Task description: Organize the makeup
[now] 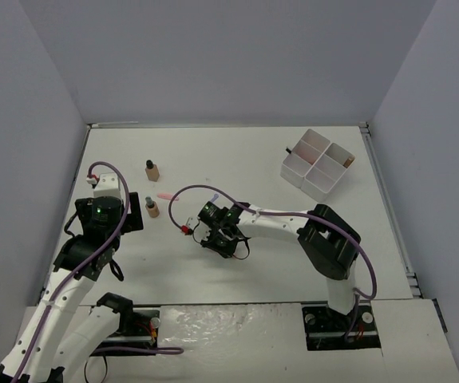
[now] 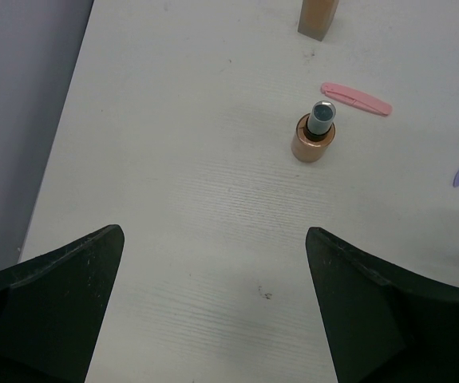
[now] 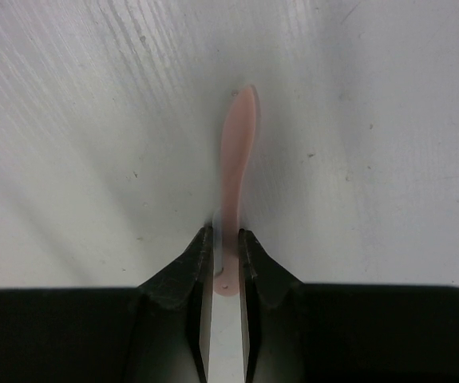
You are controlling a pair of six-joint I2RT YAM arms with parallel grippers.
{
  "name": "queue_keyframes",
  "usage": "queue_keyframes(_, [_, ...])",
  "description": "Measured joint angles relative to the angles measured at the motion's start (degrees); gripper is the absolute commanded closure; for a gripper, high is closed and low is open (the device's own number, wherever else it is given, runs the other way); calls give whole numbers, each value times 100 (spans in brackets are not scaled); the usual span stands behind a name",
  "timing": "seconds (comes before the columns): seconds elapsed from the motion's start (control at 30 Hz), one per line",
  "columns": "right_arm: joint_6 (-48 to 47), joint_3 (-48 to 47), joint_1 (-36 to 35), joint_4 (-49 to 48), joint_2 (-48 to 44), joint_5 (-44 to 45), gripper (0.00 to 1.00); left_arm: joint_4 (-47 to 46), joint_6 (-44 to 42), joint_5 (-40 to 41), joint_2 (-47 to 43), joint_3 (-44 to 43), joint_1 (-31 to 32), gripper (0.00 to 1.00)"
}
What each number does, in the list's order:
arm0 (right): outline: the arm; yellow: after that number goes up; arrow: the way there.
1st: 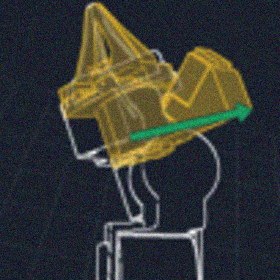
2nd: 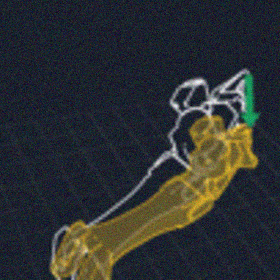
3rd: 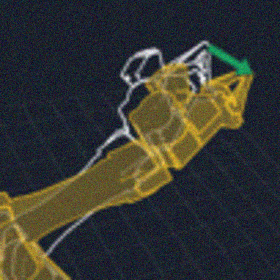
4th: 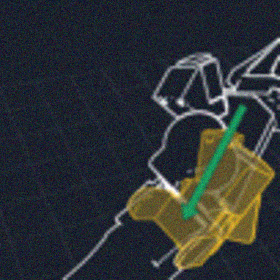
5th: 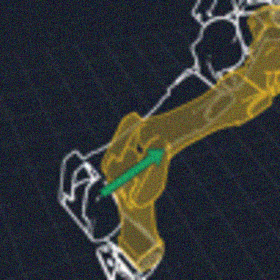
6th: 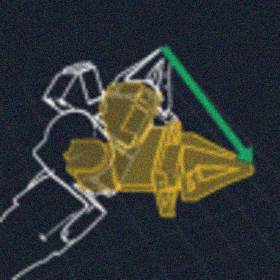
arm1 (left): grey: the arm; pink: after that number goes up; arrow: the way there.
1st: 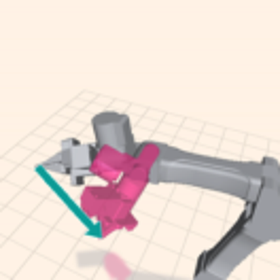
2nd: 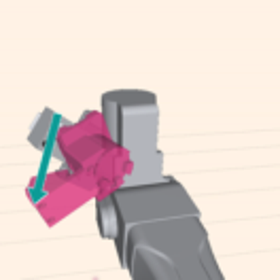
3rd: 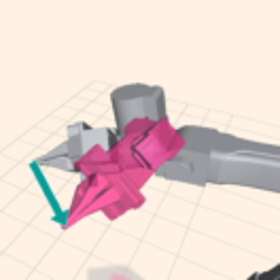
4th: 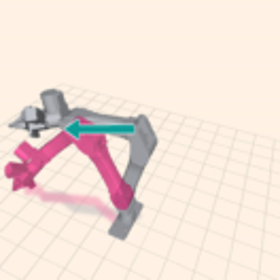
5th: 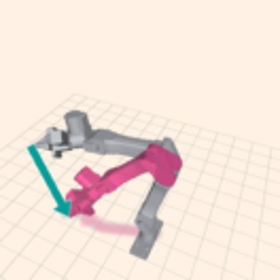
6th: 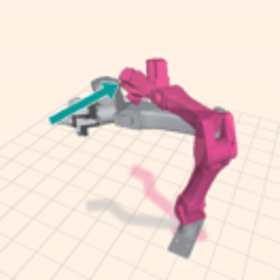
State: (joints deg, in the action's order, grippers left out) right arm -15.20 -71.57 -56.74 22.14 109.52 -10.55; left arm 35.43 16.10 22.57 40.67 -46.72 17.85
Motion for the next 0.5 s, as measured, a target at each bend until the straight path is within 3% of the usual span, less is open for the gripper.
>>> queue_keyframes(0.2, [219, 156, 505, -100, -374, 73, 100, -11, 0, -4, -5, 0, 0, 3])
queue_keyframes(0.5, [478, 366, 2247, -663, -2069, 761, 100, -14, 0, -7, -111, 0, -46, 3])
